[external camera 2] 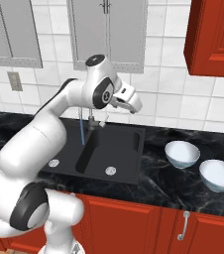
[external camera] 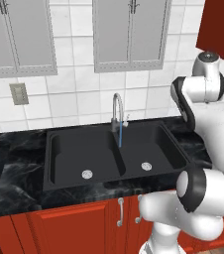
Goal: Rinse each bowl for a few seconds and place them down in the sink or on the counter.
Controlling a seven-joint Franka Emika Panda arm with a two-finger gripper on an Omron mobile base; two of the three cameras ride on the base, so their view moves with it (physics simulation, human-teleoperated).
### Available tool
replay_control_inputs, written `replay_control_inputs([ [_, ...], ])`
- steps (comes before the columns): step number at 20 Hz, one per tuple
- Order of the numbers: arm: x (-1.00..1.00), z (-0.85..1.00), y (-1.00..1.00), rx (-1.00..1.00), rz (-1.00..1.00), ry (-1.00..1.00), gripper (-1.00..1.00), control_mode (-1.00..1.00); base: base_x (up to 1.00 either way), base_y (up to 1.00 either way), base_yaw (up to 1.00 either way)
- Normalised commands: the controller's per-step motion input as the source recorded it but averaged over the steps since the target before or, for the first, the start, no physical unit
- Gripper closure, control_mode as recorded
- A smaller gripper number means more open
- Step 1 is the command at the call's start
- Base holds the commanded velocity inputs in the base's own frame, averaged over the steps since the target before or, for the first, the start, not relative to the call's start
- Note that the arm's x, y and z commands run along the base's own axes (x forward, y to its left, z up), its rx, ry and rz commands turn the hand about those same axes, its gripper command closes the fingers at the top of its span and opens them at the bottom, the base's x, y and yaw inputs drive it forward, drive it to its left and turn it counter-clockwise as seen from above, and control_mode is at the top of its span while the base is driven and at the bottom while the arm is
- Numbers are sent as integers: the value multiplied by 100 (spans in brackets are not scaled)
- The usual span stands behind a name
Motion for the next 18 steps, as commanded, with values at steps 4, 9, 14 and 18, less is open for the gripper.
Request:
replay_control_inputs([
  [4,-5,-19,-18,-13,5,14,-100,-100,0,0,0],
  [9,-3,-23,-16,-12,5,12,-100,-100,0,0,0],
  [14,0,-15,-22,-7,6,12,-100,-100,0,0,0],
  [18,0,-20,-23,0,7,9,-100,-100,0,0,0],
])
